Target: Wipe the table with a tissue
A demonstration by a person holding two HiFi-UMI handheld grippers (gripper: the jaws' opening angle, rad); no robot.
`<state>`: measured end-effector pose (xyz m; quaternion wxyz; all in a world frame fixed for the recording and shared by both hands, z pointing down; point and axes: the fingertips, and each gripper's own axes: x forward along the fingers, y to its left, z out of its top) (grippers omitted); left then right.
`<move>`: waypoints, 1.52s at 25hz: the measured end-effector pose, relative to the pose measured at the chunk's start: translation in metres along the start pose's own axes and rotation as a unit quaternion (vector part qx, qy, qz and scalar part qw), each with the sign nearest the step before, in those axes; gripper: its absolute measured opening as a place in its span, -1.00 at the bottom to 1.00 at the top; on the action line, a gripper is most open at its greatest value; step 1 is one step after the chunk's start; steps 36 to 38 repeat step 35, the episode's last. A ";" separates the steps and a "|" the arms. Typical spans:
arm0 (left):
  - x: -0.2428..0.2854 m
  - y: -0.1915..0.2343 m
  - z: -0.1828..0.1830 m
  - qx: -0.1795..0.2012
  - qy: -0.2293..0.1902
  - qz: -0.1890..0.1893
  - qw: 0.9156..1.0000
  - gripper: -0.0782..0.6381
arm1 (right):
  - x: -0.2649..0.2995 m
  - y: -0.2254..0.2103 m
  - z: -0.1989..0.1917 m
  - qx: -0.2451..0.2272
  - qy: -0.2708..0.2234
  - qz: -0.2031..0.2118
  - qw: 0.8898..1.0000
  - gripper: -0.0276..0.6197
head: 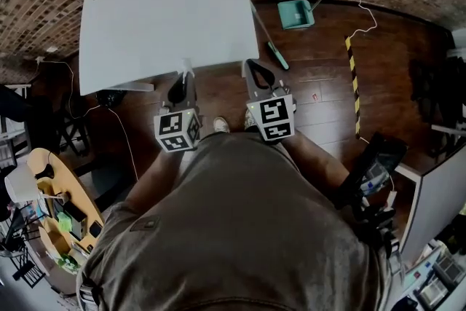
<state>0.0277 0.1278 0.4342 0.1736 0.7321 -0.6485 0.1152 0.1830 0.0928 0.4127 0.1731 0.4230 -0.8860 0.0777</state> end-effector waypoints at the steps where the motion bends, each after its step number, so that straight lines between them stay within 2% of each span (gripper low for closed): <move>1: -0.002 0.001 0.001 -0.001 0.000 -0.002 1.000 -0.74 | -0.001 0.002 0.002 -0.001 -0.001 -0.002 1.000 -0.87; 16: -0.013 0.017 0.003 -0.005 0.001 -0.020 1.000 -0.74 | 0.000 0.030 0.003 -0.008 0.003 -0.010 1.000 -0.88; 22: -0.008 0.017 0.008 0.005 -0.009 -0.014 1.000 -0.74 | 0.000 0.026 0.005 -0.008 0.002 -0.013 1.000 -0.88; 26: -0.005 0.012 0.006 -0.010 0.001 -0.019 1.000 -0.74 | 0.002 0.023 0.003 -0.007 0.001 -0.012 1.000 -0.88; 38: -0.002 0.008 0.006 -0.011 0.005 -0.014 1.000 -0.74 | 0.003 0.017 0.004 -0.007 0.000 -0.007 1.000 -0.88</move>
